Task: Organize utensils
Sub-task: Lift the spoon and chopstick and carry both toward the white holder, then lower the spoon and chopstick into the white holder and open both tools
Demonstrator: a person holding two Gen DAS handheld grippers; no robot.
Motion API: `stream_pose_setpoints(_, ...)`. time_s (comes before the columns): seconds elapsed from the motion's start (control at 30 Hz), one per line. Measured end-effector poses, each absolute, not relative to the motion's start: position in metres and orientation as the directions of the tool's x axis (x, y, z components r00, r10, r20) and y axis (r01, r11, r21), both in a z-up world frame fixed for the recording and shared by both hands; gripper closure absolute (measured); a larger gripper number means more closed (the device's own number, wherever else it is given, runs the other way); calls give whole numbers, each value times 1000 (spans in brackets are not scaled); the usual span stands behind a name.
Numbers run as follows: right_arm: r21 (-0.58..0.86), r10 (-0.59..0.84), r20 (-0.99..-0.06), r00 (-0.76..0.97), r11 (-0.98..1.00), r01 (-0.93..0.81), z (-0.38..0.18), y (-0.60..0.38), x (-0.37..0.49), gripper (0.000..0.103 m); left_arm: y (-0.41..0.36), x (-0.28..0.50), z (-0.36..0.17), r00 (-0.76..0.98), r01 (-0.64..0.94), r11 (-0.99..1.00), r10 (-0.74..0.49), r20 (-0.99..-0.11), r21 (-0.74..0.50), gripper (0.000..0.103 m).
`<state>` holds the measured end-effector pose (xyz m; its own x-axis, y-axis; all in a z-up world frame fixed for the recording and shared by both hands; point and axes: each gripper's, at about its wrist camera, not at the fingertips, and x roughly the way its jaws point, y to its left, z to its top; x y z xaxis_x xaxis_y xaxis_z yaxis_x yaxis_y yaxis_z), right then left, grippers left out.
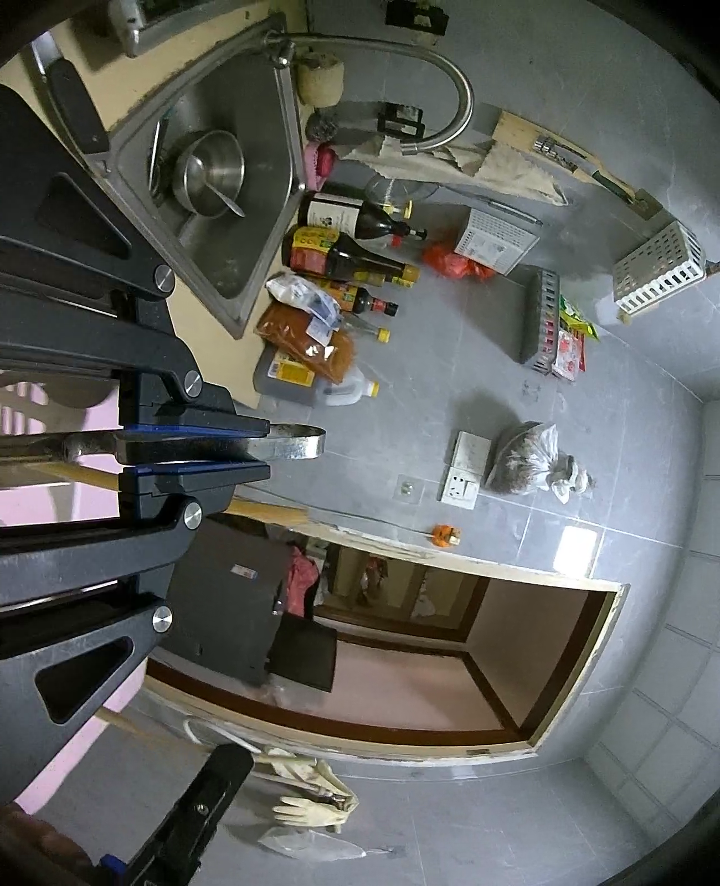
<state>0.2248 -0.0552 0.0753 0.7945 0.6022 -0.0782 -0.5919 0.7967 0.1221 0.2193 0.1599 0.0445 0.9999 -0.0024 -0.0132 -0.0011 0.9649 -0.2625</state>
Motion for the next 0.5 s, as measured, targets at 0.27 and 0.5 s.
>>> stream_pose_setpoints(0.27,129,603,-123,788,798,-589,62,-58,221,100,152,210,36,997,19,966,-40,-73,-258,97)
stream_pose_setpoints(0.5,139,602,-156,783,798,-586,54,-60,218,99,146,204,31,985,43,966,-84,-150,-256,97)
